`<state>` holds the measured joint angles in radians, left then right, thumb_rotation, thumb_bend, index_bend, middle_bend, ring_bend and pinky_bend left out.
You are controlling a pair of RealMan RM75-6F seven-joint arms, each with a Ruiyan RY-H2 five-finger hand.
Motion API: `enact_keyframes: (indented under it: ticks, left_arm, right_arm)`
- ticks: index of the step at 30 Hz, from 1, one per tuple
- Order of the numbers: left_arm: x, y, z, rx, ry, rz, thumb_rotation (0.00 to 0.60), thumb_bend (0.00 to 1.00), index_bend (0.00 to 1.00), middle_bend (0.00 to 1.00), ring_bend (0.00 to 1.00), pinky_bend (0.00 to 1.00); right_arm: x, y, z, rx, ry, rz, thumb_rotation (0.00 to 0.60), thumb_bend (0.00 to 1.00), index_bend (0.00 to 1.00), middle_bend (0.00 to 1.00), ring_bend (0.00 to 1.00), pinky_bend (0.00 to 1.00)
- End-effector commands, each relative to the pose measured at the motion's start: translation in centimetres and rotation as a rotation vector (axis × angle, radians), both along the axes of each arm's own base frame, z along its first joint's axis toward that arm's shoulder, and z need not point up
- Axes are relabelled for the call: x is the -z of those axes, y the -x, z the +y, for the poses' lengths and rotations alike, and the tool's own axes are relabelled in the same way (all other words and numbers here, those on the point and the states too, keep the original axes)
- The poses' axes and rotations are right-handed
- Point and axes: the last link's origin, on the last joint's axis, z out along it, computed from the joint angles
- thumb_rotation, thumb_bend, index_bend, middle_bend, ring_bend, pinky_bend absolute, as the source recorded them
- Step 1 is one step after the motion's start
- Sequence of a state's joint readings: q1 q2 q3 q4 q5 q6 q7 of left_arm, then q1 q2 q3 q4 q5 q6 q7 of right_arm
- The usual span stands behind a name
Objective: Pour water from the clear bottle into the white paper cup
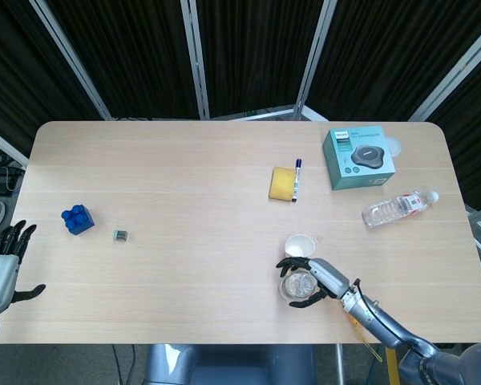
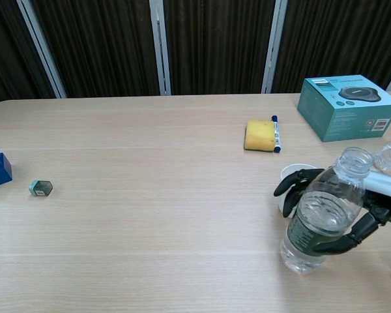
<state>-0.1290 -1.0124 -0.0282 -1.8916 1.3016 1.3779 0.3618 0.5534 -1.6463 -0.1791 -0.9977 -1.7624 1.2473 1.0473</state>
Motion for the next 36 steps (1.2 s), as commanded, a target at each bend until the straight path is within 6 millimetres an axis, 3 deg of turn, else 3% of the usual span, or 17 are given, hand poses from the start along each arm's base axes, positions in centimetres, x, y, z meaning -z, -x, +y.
enact_keyframes:
  ticks: [1, 5, 9, 18, 27, 30, 36]
  left_arm:
    - [0.0, 0.0, 0.0, 0.0, 0.001, 0.0, 0.6, 0.0, 0.0, 0.0, 0.0, 0.0]
    - [0.0, 0.0, 0.0, -0.001, 0.0, 0.0, 0.6, 0.0, 0.0, 0.0, 0.0, 0.0]
    - [0.1, 0.0, 0.0, -0.002, 0.002, 0.002, 0.6, 0.0, 0.0, 0.0, 0.0, 0.0]
    - [0.0, -0.1, -0.2, -0.003, 0.0, 0.001, 0.6, 0.0, 0.0, 0.0, 0.0, 0.0]
    - [-0.2, -0.4, -0.4, 0.01, 0.004, -0.014, 0.6, 0.0, 0.0, 0.0, 0.0, 0.0]
    - [-0.4, -0.5, -0.5, 0.017, 0.001, -0.022, 0.6, 0.0, 0.0, 0.0, 0.0, 0.0]
    - [-0.4, -0.8, -0.8, 0.032, 0.006, -0.031, 0.6, 0.0, 0.0, 0.0, 0.0, 0.0]
  right_arm:
    - [0.1, 0.1, 0.0, -0.002, 0.0, 0.008, 0.6, 0.04, 0.33, 0.43, 0.33, 0.34]
    - [0.2, 0.1, 0.1, 0.007, 0.007, -0.012, 0.6, 0.17, 0.44, 0.52, 0.42, 0.38]
    - [0.1, 0.1, 0.2, 0.025, 0.004, -0.039, 0.6, 0.26, 0.46, 0.54, 0.44, 0.39]
    - [-1.3, 0.0, 0.8, 0.054, -0.018, -0.087, 0.6, 0.28, 0.46, 0.54, 0.44, 0.39]
    - [-7.2, 0.2, 1.5, 0.027, 0.064, -0.102, 0.6, 0.32, 0.45, 0.54, 0.44, 0.39]
    - [-9.6, 1.2, 0.7, 0.056, 0.159, -0.052, 0.6, 0.35, 0.45, 0.54, 0.44, 0.39]
    - [-12.4, 3.2, -1.3, 0.098, 0.316, 0.102, 0.6, 0.36, 0.45, 0.54, 0.44, 0.4]
